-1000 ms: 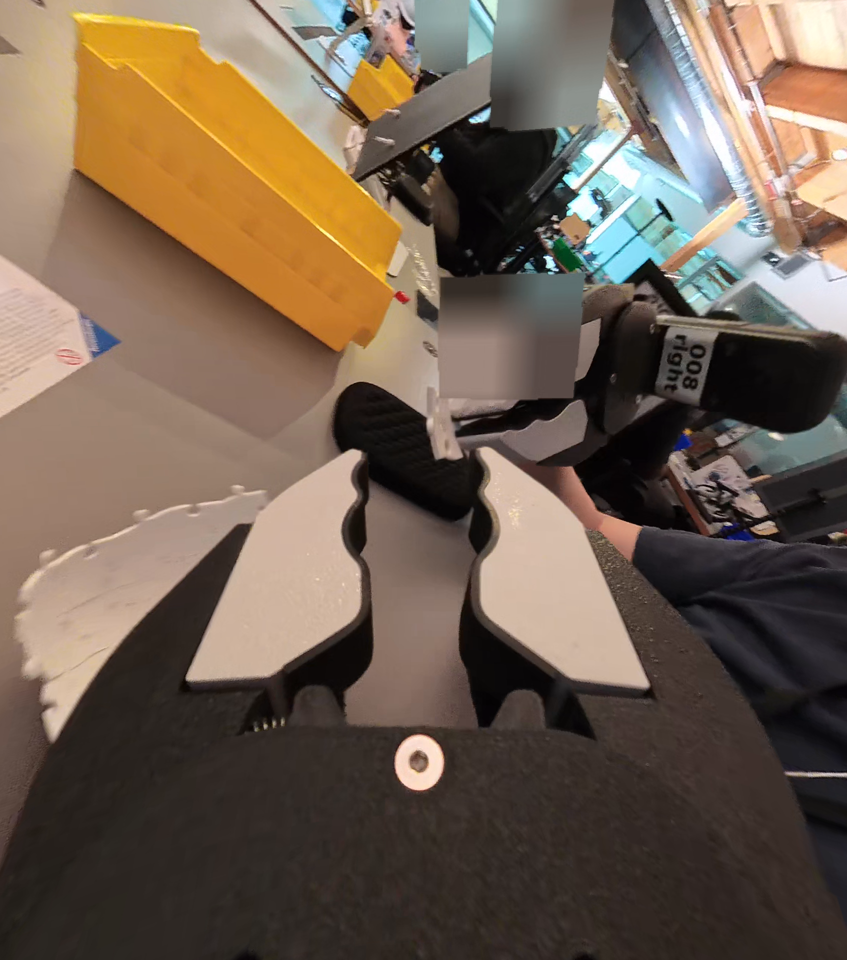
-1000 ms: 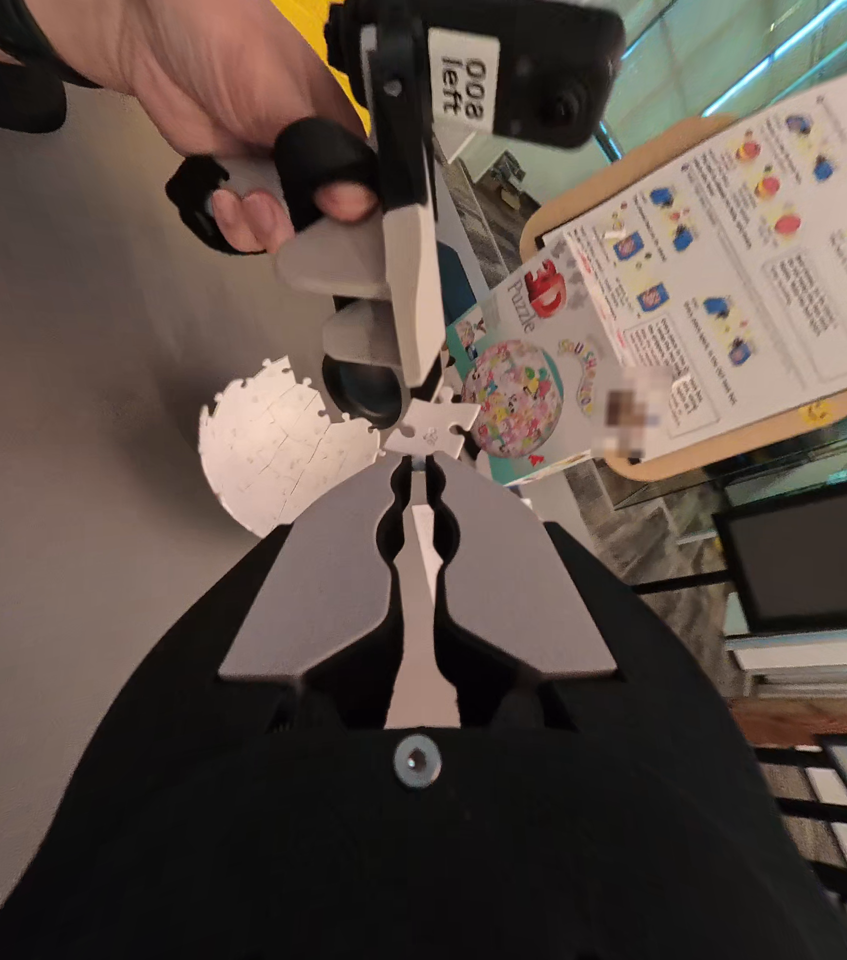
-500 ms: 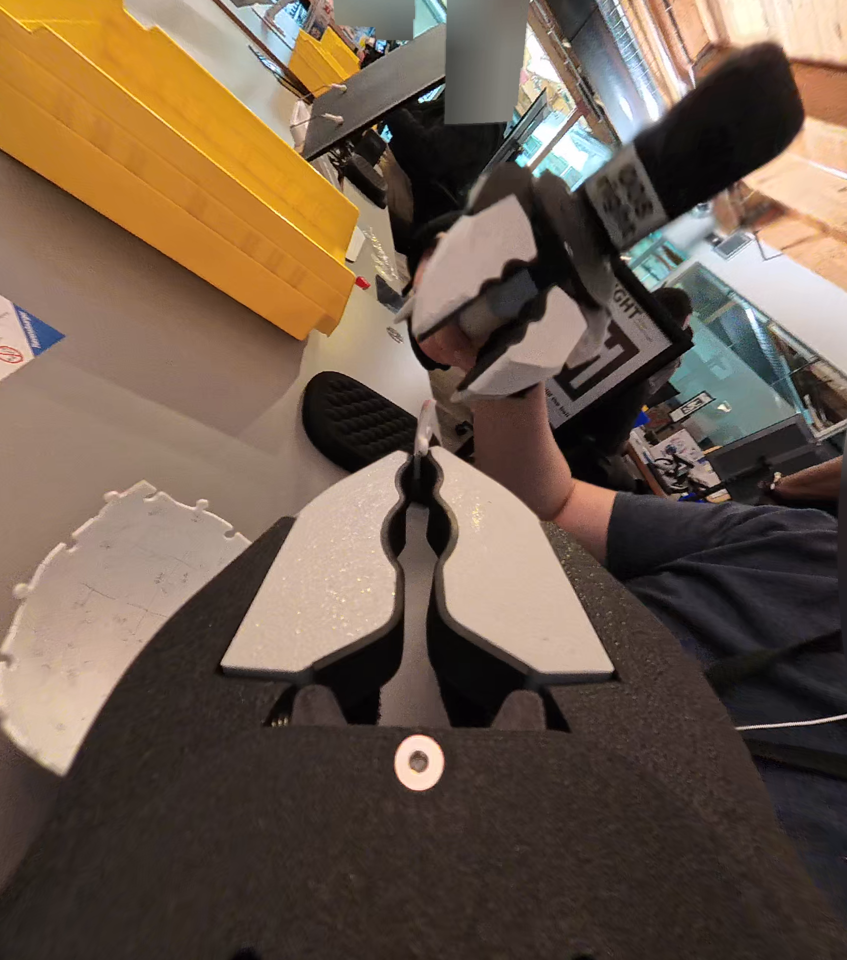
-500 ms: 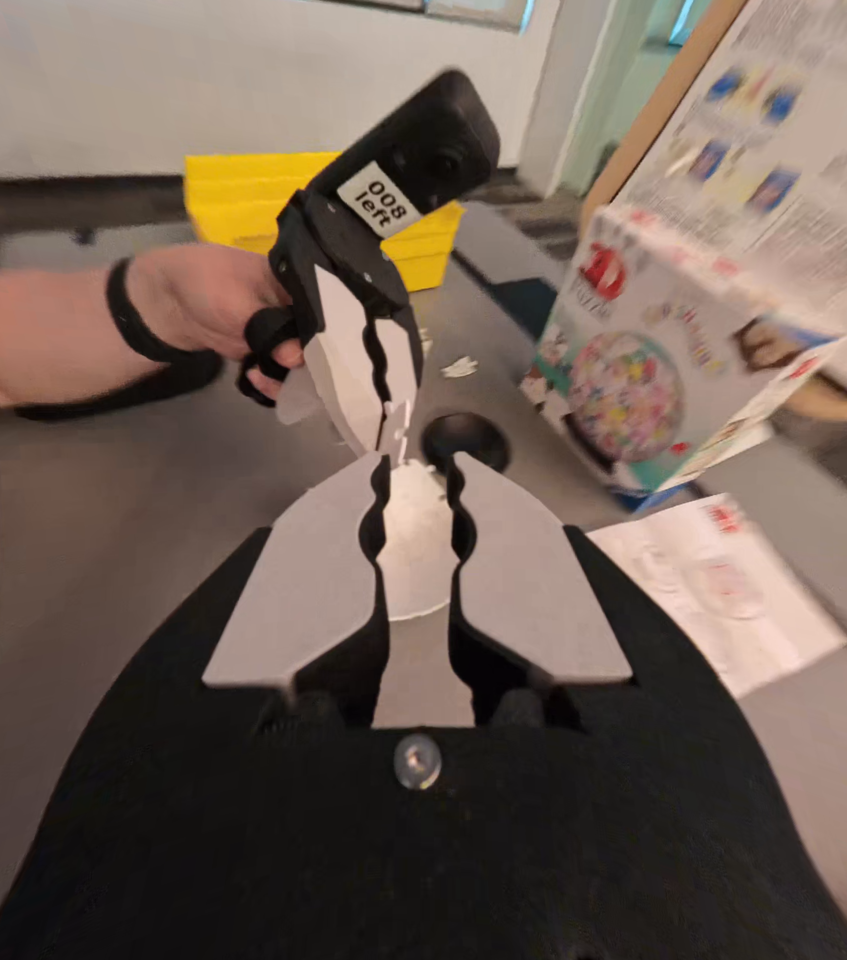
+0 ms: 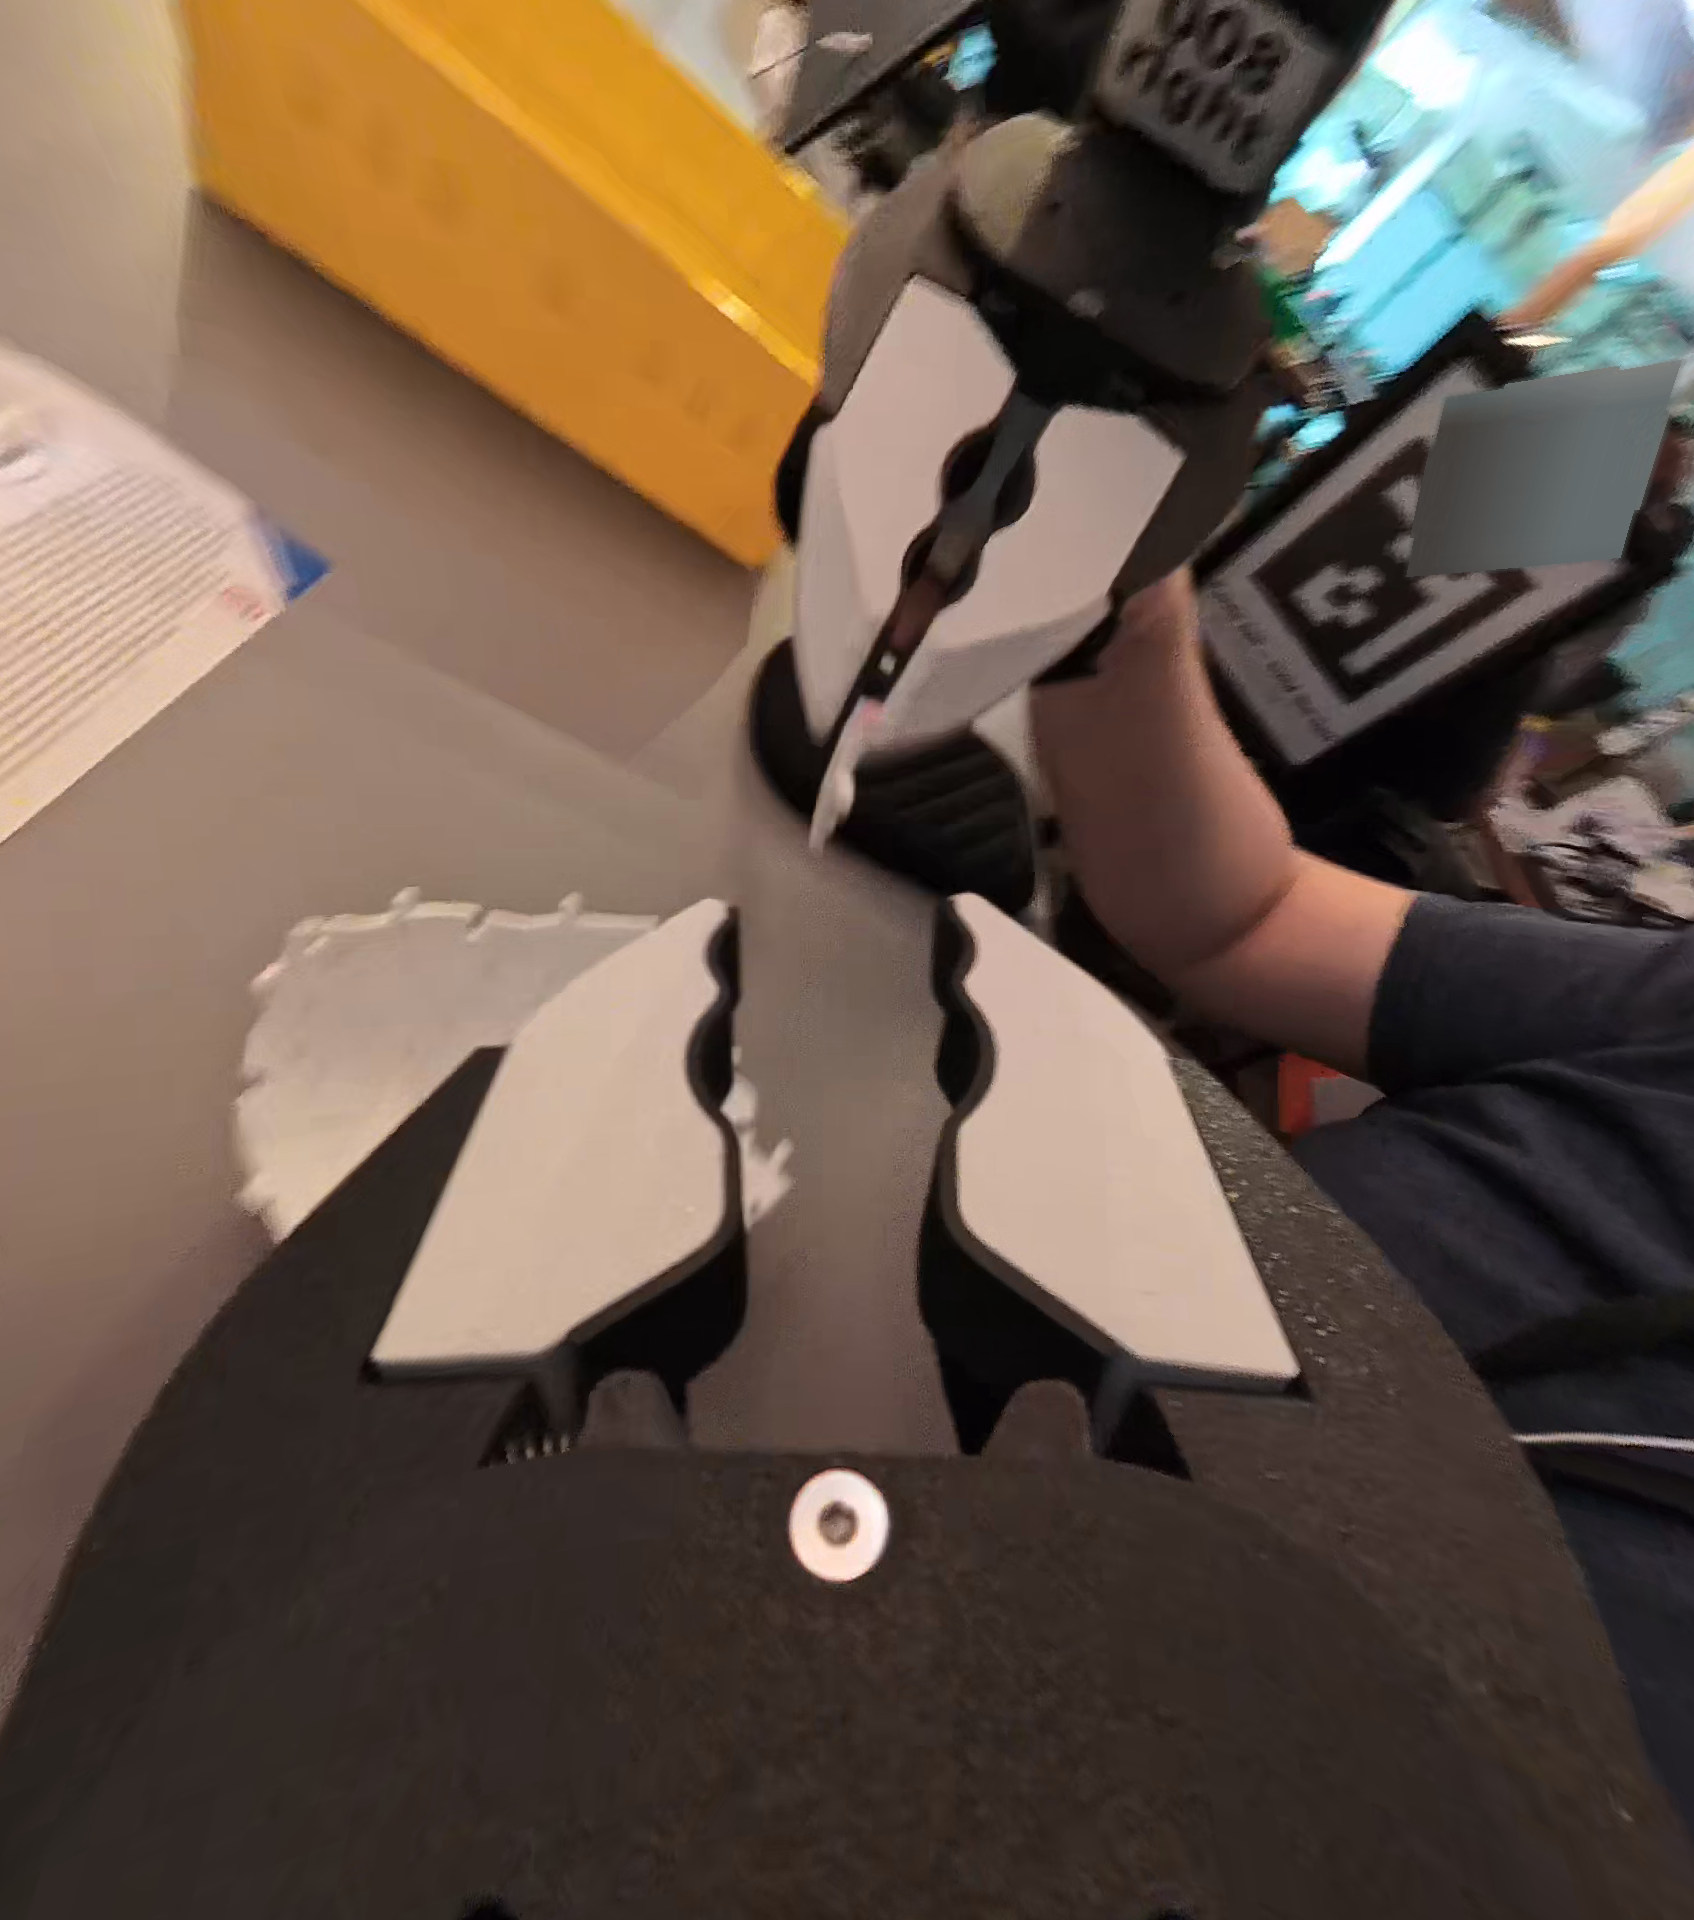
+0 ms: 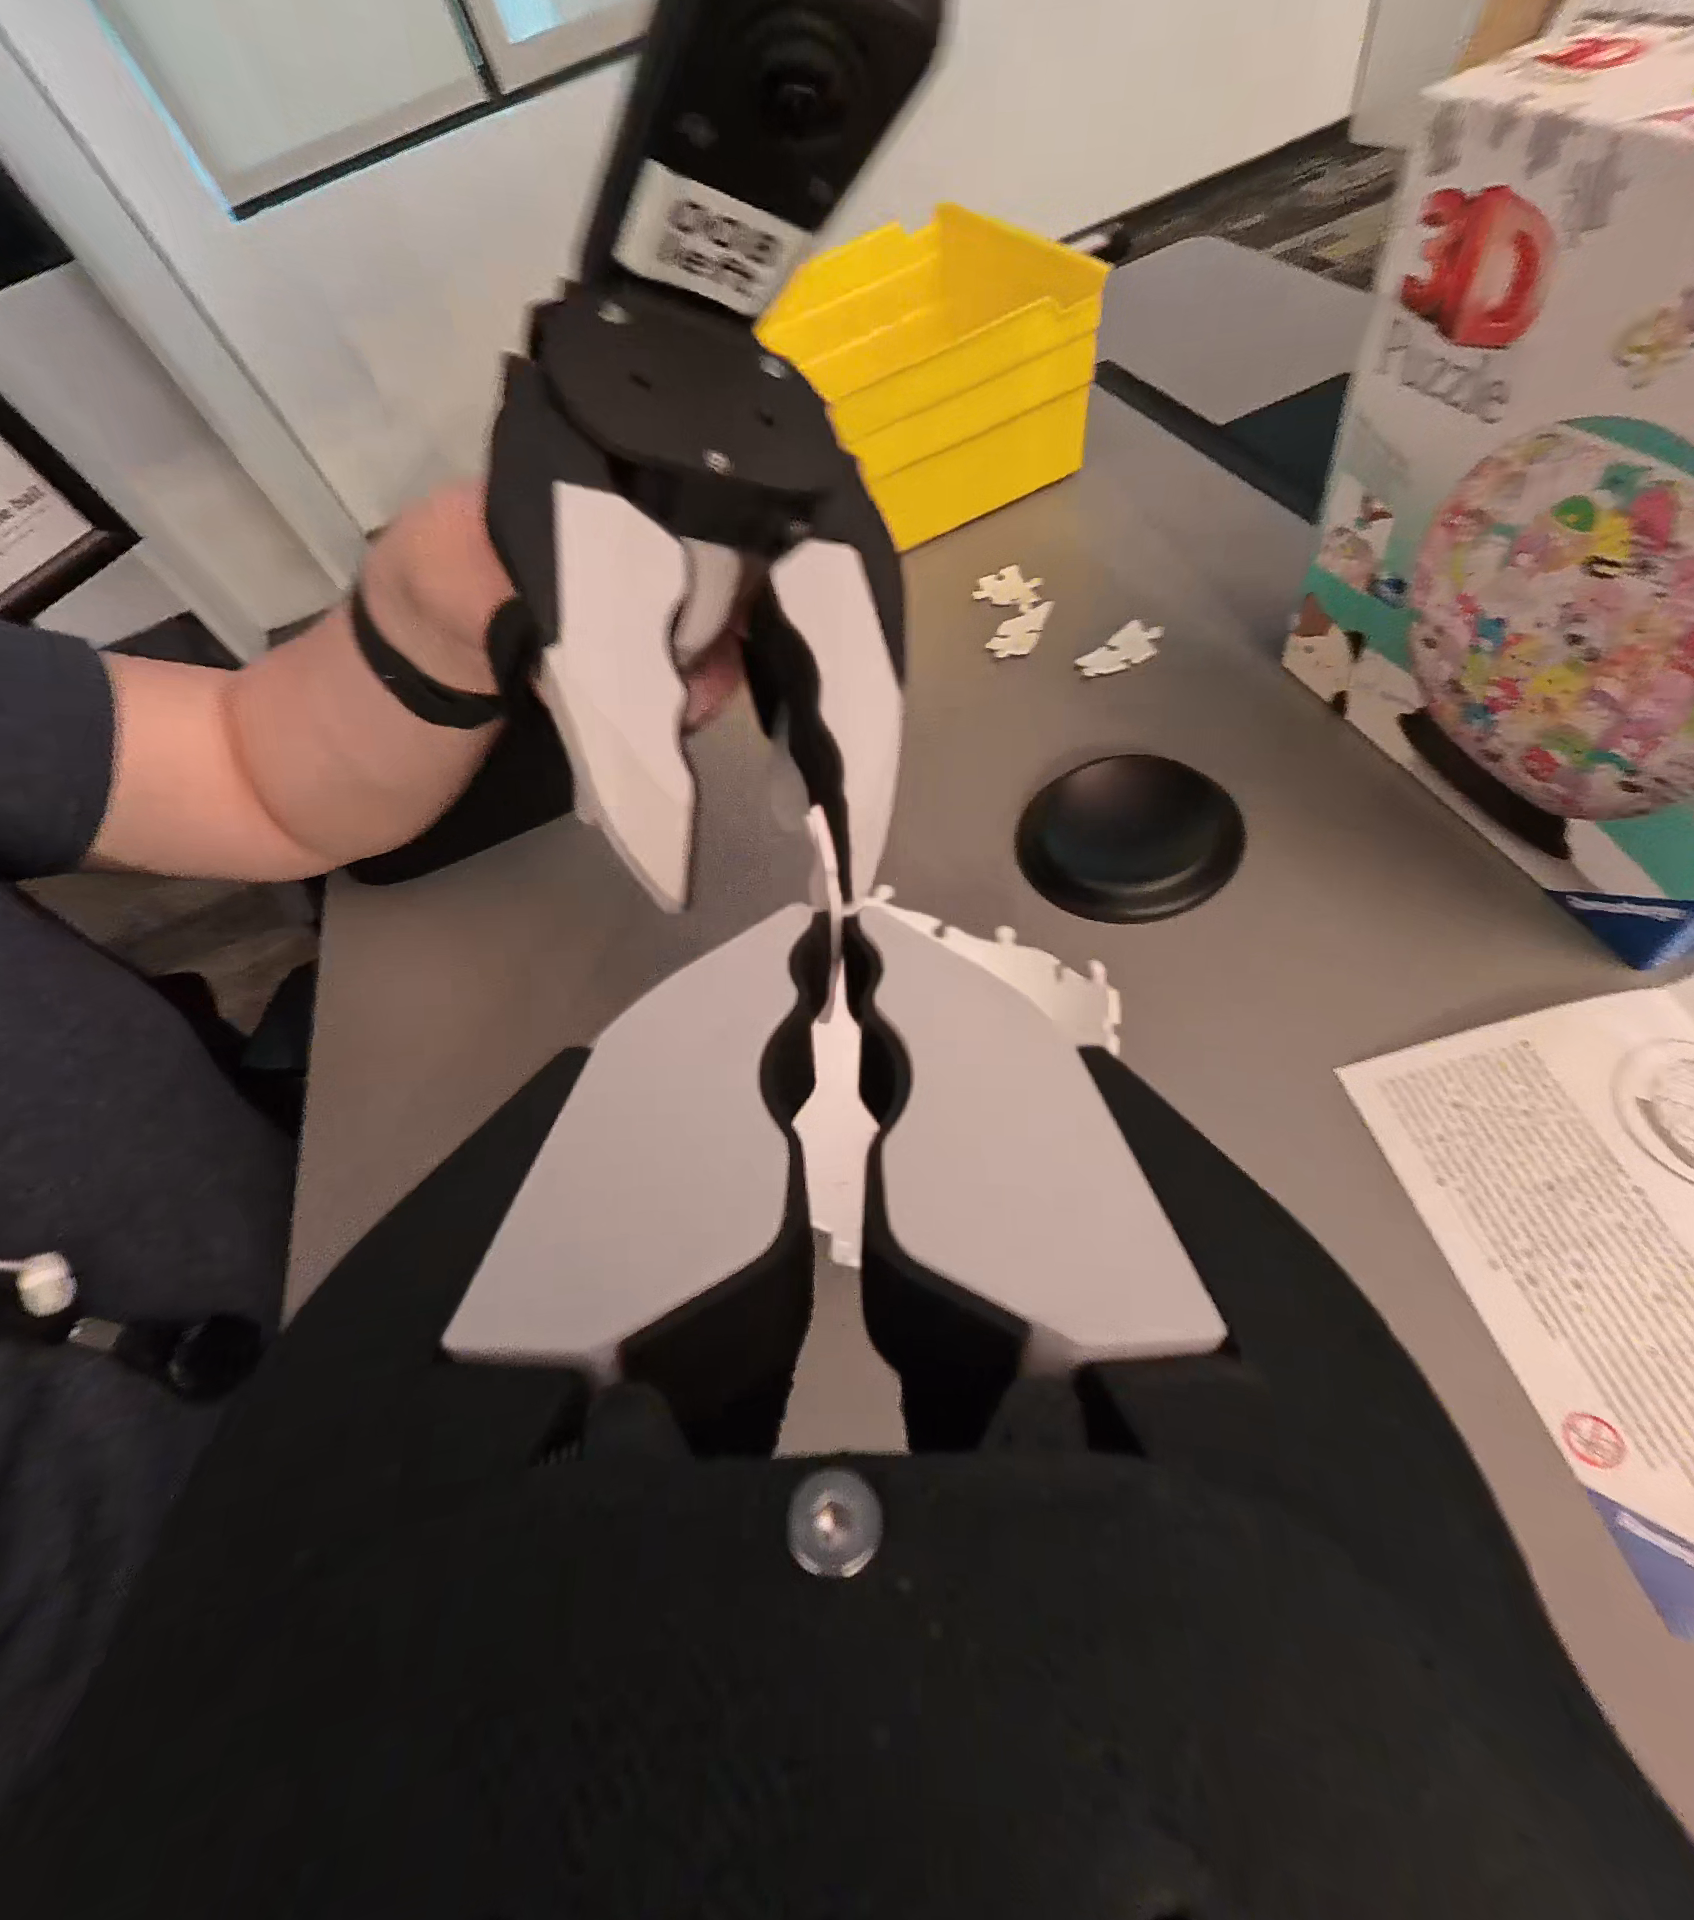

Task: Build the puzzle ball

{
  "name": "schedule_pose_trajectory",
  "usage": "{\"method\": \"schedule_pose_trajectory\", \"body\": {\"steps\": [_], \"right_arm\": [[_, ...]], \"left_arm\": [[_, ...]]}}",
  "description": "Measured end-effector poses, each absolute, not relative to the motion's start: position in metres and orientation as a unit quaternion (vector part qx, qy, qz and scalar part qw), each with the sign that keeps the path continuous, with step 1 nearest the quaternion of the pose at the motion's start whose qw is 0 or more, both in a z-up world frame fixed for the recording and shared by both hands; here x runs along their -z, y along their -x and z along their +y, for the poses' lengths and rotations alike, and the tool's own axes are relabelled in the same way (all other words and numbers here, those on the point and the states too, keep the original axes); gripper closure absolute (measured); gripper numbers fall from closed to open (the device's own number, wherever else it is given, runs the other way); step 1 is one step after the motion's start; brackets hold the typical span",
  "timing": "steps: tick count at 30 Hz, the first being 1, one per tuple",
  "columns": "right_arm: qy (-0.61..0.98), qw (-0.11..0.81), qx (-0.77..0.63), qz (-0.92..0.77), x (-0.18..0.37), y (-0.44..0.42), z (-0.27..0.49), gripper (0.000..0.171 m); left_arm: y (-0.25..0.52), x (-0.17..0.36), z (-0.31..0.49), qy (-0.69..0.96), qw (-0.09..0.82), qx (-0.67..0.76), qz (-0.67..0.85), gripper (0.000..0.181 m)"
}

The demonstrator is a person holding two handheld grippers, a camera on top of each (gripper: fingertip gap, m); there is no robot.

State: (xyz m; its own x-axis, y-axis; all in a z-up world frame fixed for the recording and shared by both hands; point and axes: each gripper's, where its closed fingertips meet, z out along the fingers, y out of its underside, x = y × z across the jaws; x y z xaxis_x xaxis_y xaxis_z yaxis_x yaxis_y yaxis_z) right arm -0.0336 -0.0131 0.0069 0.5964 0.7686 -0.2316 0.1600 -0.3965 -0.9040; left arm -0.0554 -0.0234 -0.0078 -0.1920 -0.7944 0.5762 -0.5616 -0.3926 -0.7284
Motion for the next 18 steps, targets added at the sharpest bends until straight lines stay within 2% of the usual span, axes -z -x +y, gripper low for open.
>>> {"method": "schedule_pose_trajectory", "body": {"steps": [2,5,8,13,18], "right_arm": [[0.773,0.453,-0.34,-0.285,0.001,0.02,-0.008,0.168],[0.801,0.425,-0.331,-0.261,0.027,-0.003,0.003,0.168],[0.825,0.396,-0.316,-0.249,0.056,-0.016,0.011,0.168],[0.846,0.372,-0.263,-0.276,0.085,-0.015,0.016,0.168],[0.855,0.349,-0.233,-0.305,0.098,-0.009,0.011,0.168]], "left_arm": [[0.073,0.011,-0.009,0.668,0.141,0.511,0.522,0.135],[0.114,0.028,-0.009,0.72,0.154,0.472,0.485,0.137],[0.138,0.065,-0.026,0.761,0.123,0.457,0.444,0.14],[0.118,0.098,-0.056,0.765,0.06,0.501,0.399,0.142],[0.101,0.109,-0.06,0.766,0.058,0.511,0.385,0.143]]}}
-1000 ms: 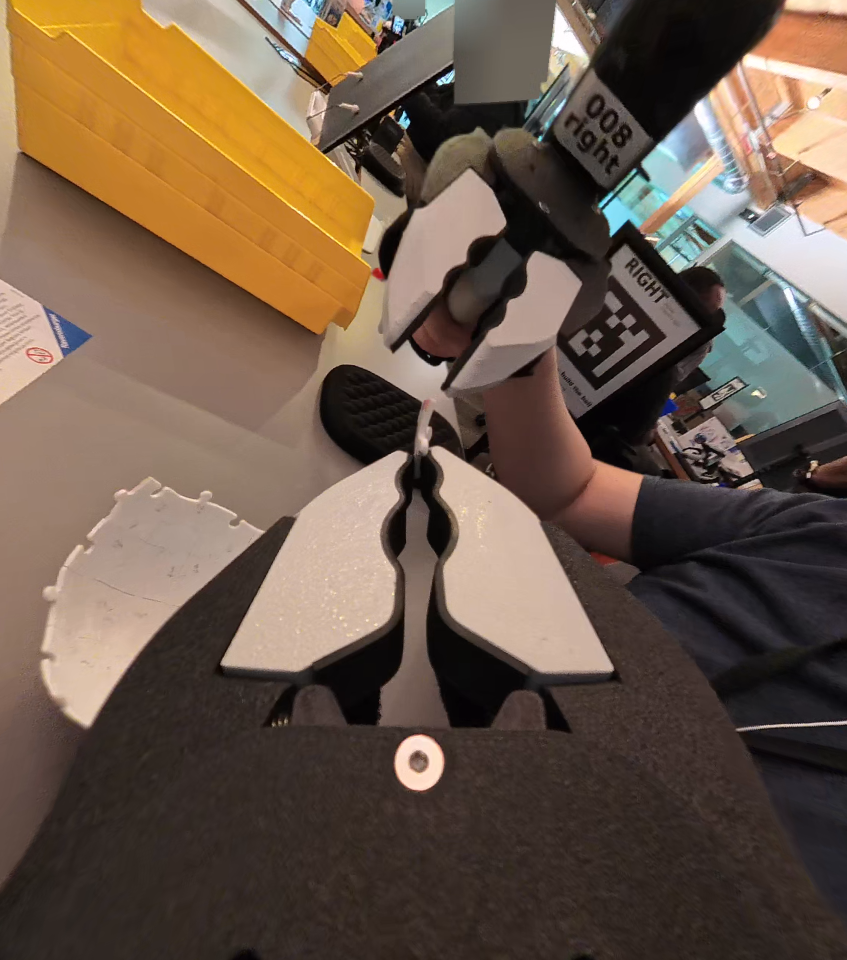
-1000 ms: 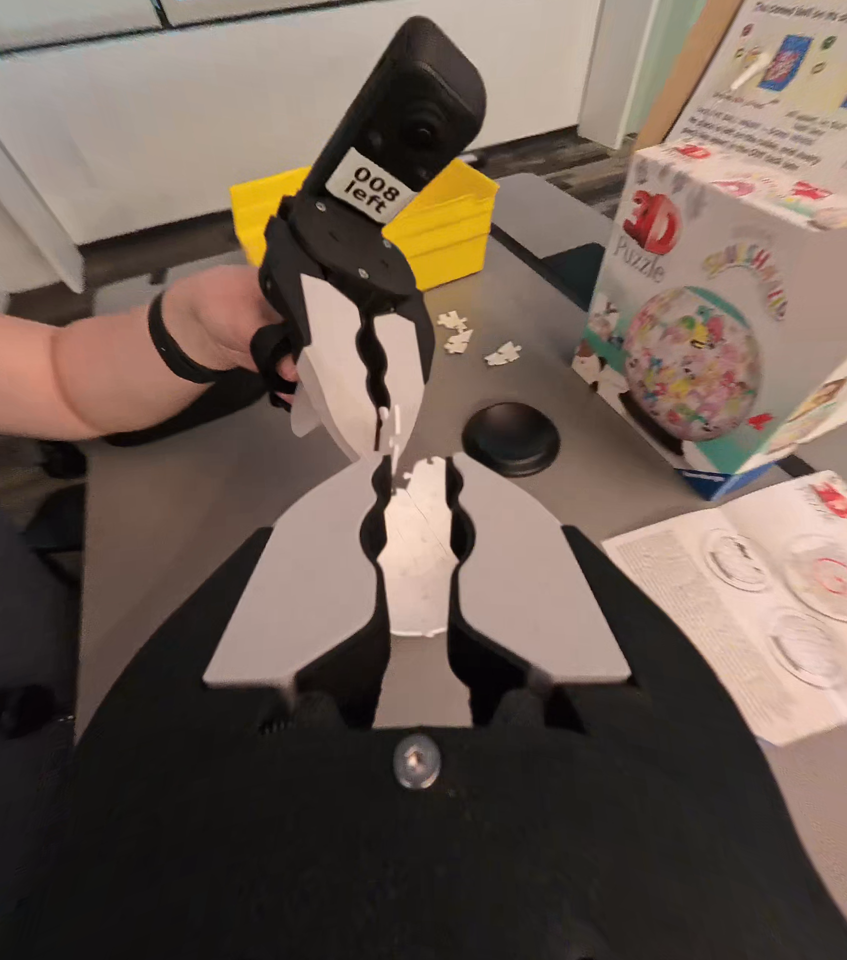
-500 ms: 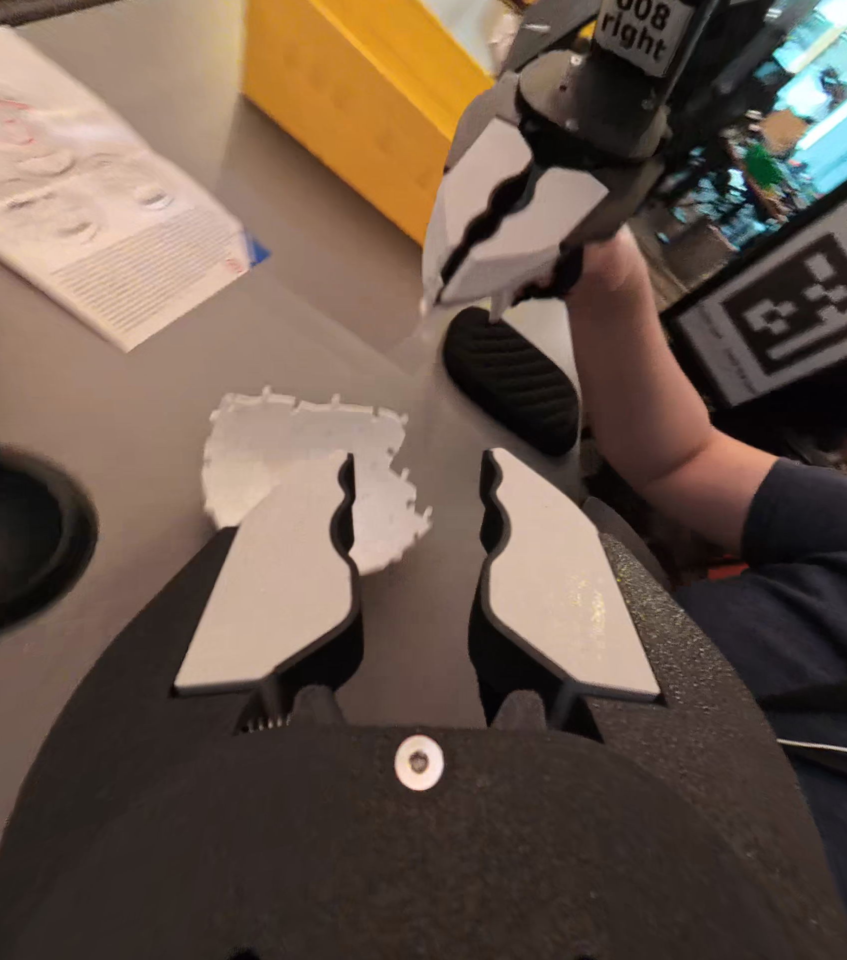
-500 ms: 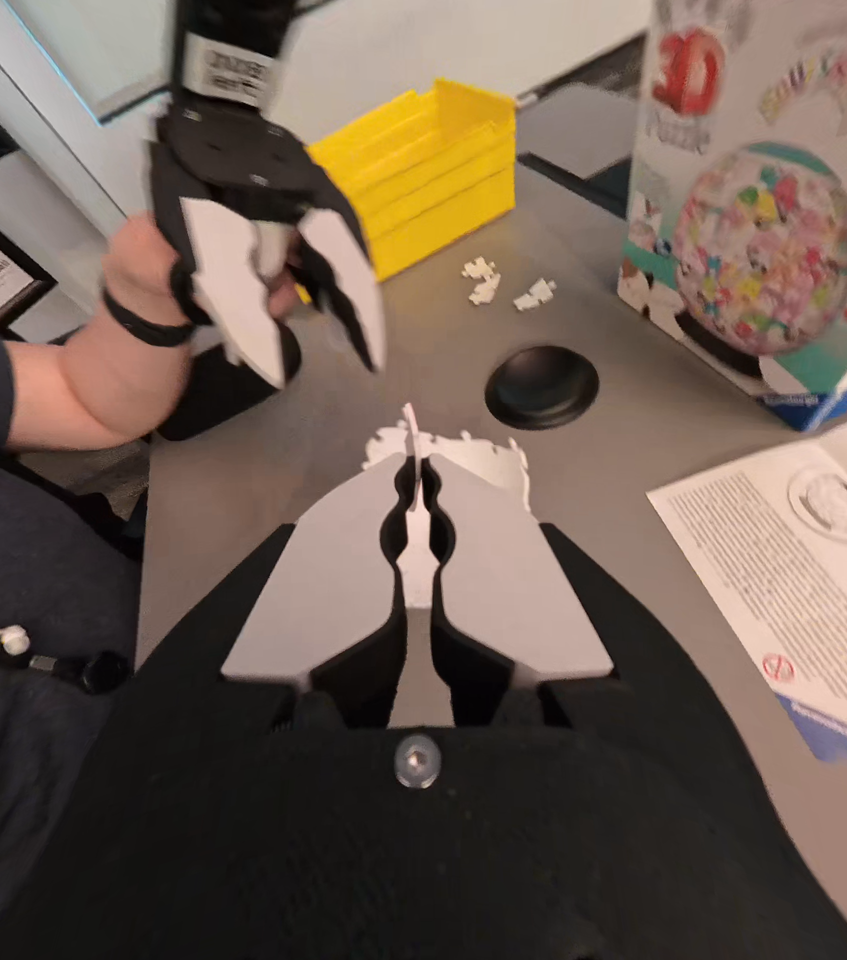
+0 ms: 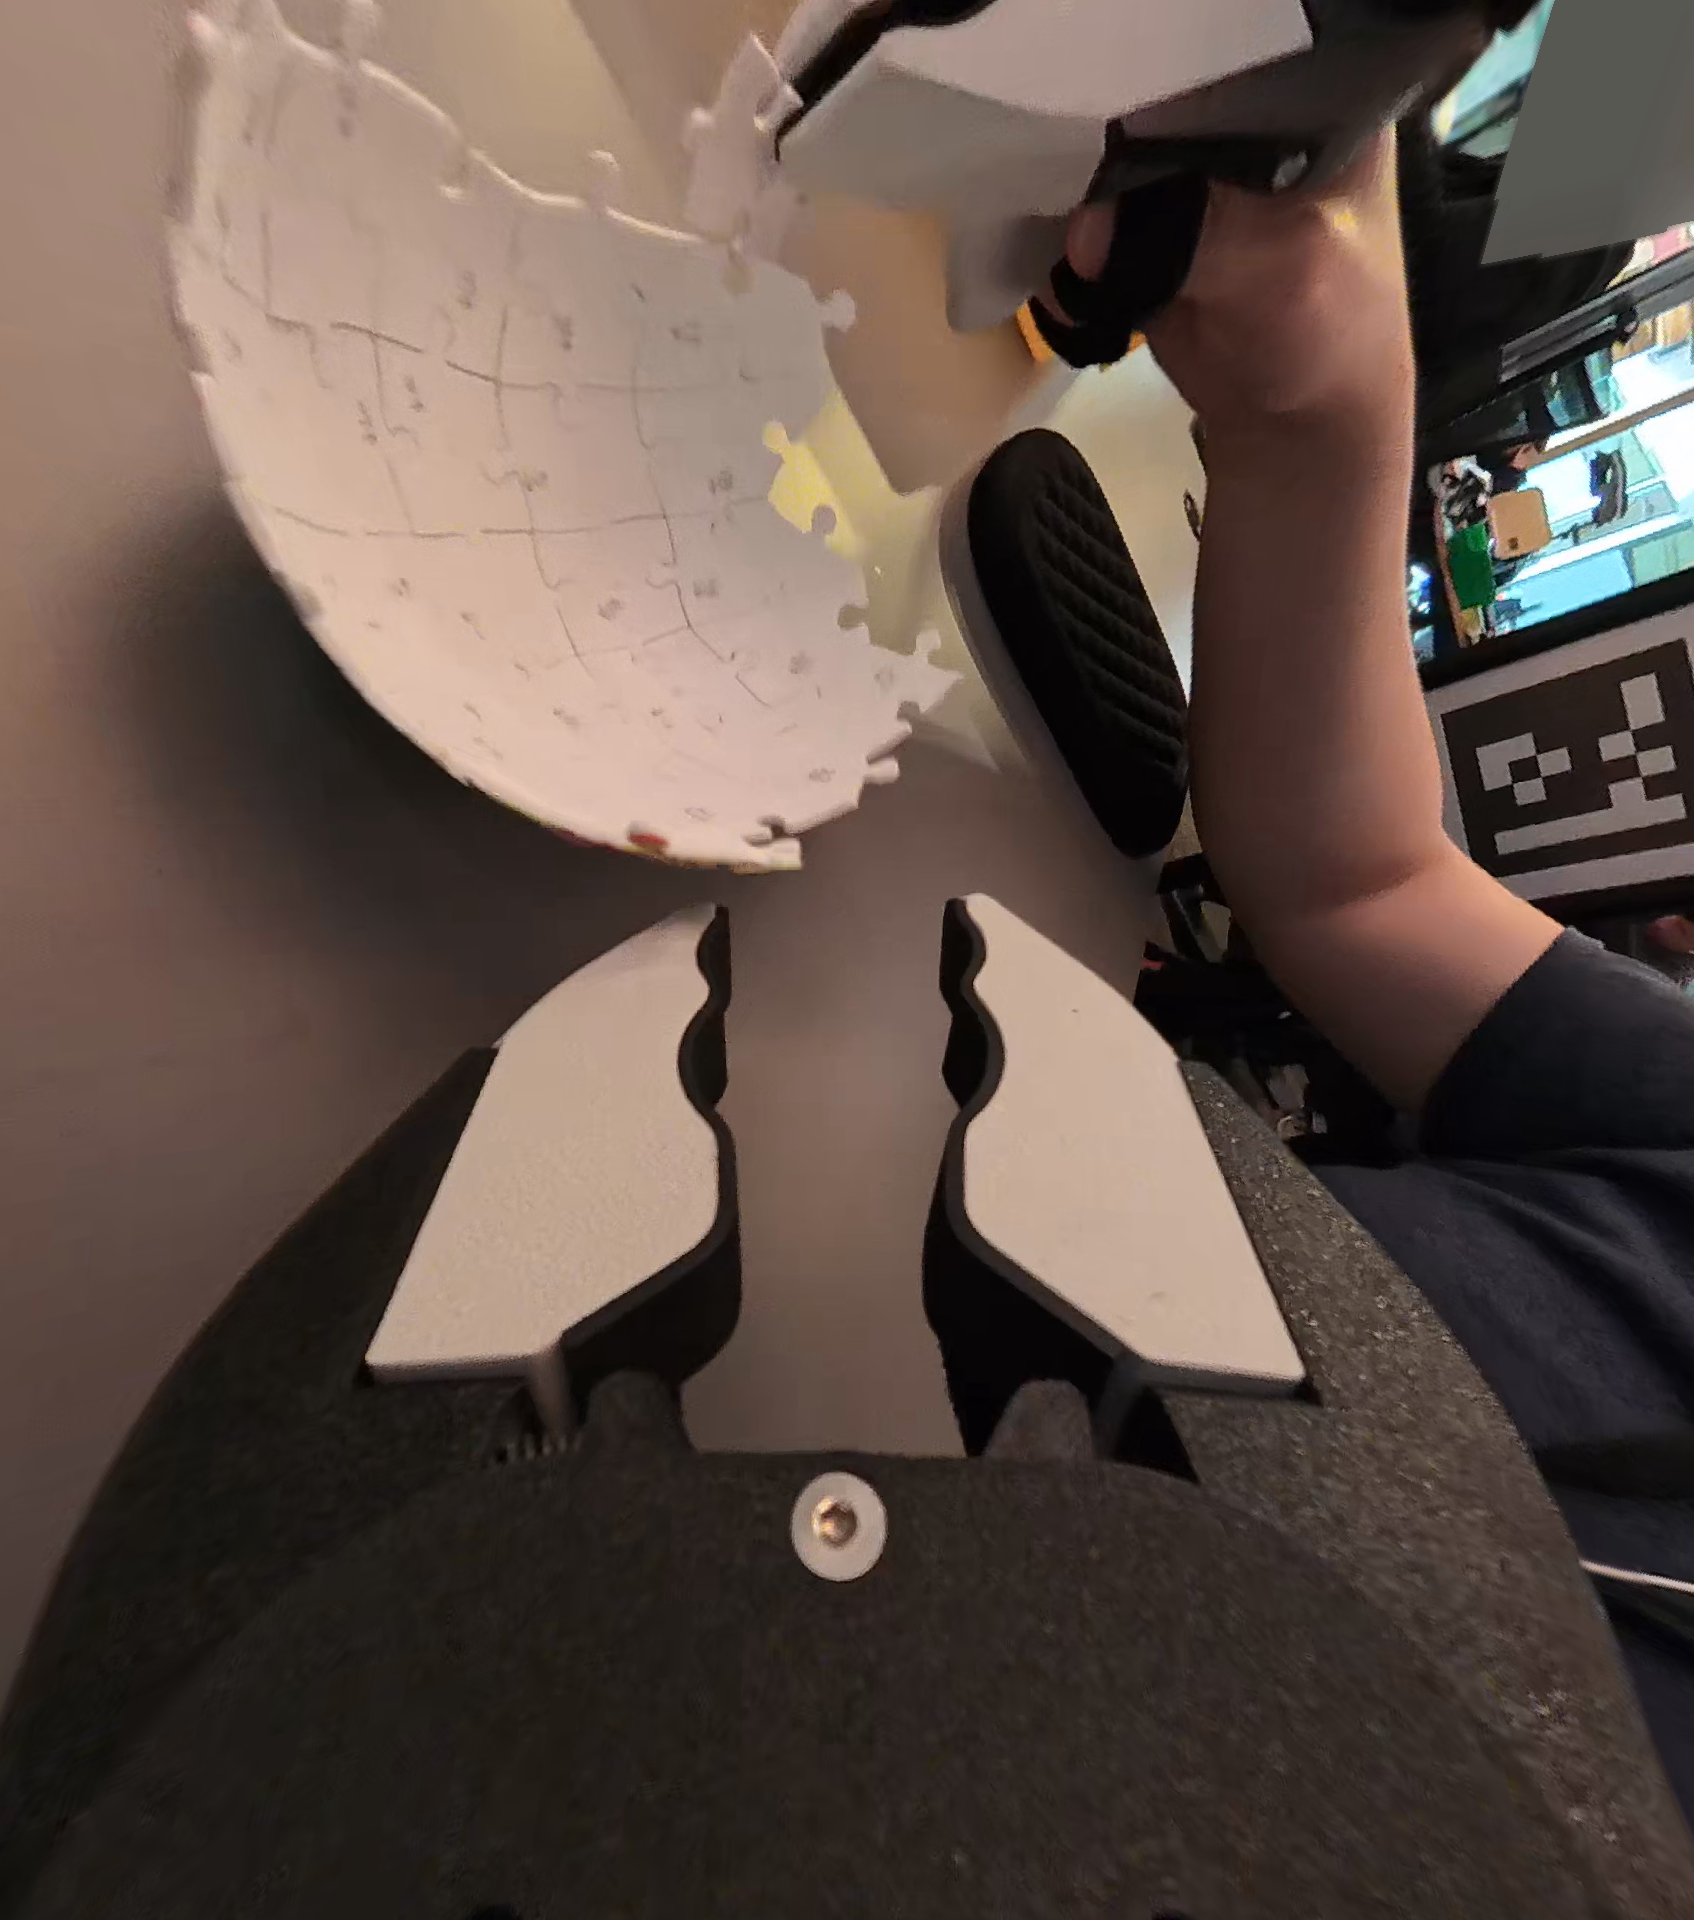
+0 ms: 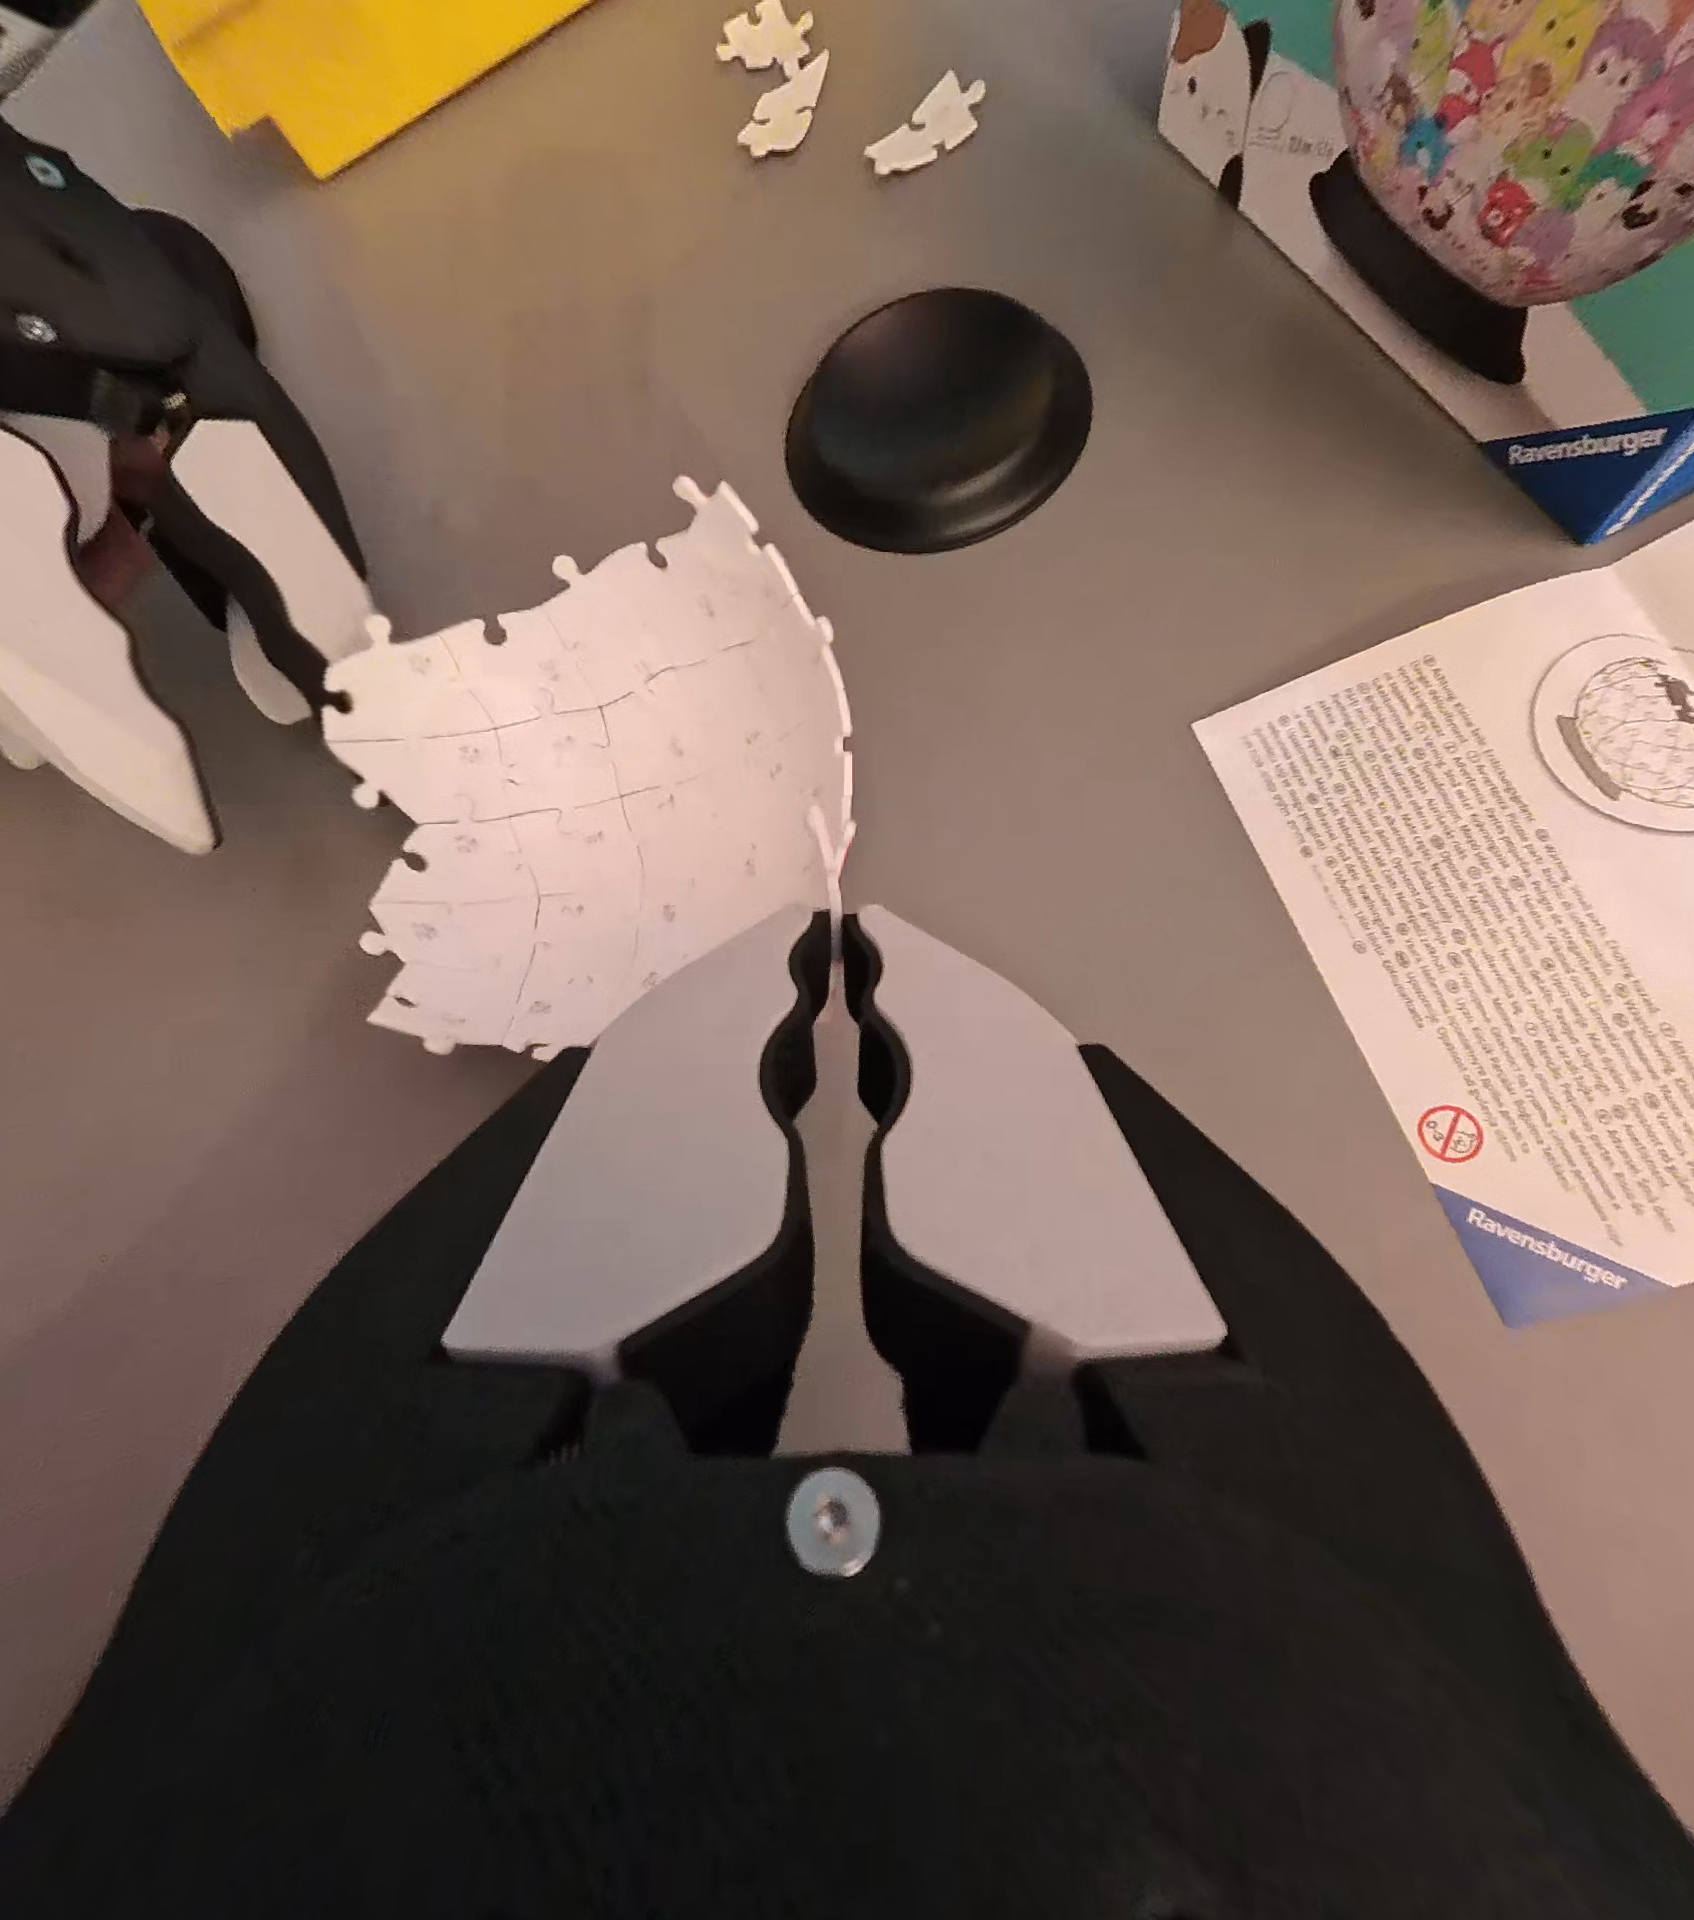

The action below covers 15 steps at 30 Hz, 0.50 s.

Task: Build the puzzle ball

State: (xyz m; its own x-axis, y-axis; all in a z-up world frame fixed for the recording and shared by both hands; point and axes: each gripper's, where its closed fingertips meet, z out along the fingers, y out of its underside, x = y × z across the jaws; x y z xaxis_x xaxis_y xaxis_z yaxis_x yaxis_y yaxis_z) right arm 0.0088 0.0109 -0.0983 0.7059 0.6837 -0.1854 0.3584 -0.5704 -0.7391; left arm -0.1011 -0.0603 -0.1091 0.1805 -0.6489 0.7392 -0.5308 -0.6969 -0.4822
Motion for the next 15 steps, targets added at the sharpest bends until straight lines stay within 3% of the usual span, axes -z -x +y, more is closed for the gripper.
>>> {"method": "schedule_pose_trajectory", "body": {"steps": [9,15], "right_arm": [[0.859,0.325,-0.232,-0.32,0.094,-0.003,-0.01,0.168],[0.857,0.348,-0.221,-0.31,0.085,-0.007,-0.004,0.168]], "left_arm": [[0.118,0.11,-0.022,0.783,0.115,0.502,0.349,0.143],[0.109,0.09,0.011,0.751,0.095,0.578,0.306,0.142]]}}
